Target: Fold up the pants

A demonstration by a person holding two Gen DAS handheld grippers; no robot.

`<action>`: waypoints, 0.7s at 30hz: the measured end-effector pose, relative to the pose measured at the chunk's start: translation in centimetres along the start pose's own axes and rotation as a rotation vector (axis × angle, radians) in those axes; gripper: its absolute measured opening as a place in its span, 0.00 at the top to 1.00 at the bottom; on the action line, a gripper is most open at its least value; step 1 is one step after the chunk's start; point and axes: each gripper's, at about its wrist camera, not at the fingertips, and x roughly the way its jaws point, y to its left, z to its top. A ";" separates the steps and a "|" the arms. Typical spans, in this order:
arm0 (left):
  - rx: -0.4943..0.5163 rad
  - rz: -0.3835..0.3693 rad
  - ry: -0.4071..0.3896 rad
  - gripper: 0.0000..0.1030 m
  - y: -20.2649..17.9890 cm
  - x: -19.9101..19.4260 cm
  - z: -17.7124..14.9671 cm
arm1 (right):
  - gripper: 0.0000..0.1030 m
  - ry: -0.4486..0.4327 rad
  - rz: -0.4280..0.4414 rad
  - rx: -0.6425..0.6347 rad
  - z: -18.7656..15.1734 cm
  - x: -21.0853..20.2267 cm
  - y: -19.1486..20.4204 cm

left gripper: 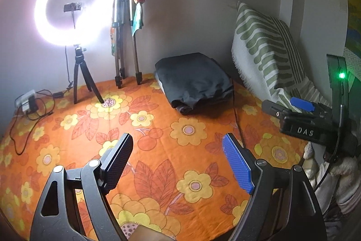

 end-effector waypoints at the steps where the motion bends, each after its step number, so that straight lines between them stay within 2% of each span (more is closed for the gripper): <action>1: 0.001 0.001 0.001 0.21 0.0 0.0 -0.1 | 0.00 -0.001 0.002 0.004 0.1 0.0 0.1; 21: 0.001 0.010 -0.005 0.21 -0.1 -0.5 -0.1 | 0.00 -0.002 0.013 0.021 0.2 -0.2 0.6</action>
